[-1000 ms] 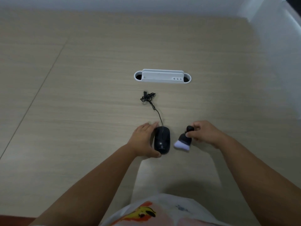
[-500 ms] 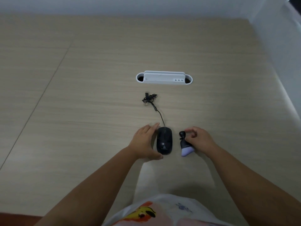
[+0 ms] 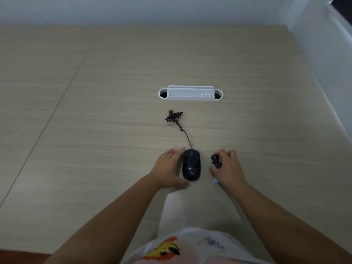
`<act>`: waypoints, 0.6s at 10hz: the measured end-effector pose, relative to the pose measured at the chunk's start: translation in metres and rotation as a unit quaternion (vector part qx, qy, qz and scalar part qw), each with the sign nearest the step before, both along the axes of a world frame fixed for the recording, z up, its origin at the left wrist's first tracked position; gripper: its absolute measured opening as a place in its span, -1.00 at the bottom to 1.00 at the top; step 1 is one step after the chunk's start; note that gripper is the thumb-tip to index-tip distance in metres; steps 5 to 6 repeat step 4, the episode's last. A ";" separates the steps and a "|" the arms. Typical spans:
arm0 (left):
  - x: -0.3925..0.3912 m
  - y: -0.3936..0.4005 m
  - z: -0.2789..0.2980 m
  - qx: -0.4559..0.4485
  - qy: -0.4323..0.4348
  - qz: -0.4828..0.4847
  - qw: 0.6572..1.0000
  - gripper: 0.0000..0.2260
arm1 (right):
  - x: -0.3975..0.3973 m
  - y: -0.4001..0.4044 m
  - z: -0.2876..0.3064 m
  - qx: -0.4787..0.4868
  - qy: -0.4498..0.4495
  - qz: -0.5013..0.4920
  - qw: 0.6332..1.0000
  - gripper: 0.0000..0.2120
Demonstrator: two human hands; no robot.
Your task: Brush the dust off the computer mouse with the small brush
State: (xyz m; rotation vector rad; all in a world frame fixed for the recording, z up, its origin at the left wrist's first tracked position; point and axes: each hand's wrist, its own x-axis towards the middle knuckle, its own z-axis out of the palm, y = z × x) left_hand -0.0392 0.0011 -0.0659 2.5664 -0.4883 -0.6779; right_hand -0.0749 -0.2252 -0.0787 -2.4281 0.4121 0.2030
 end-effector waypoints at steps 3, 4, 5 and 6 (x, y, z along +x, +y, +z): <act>-0.009 0.015 0.011 -0.049 -0.022 0.060 0.997 -0.19 | -0.005 -0.003 0.004 -0.023 -0.010 -0.084 0.996 -0.62; -0.026 0.045 0.019 -0.088 -0.041 0.120 0.988 -0.32 | -0.005 -0.012 0.019 -0.047 -0.036 -0.116 0.992 -0.65; -0.026 0.045 0.019 -0.088 -0.041 0.120 0.988 -0.32 | -0.005 -0.012 0.019 -0.047 -0.036 -0.116 0.992 -0.65; -0.026 0.045 0.019 -0.088 -0.041 0.120 0.988 -0.32 | -0.005 -0.012 0.019 -0.047 -0.036 -0.116 0.992 -0.65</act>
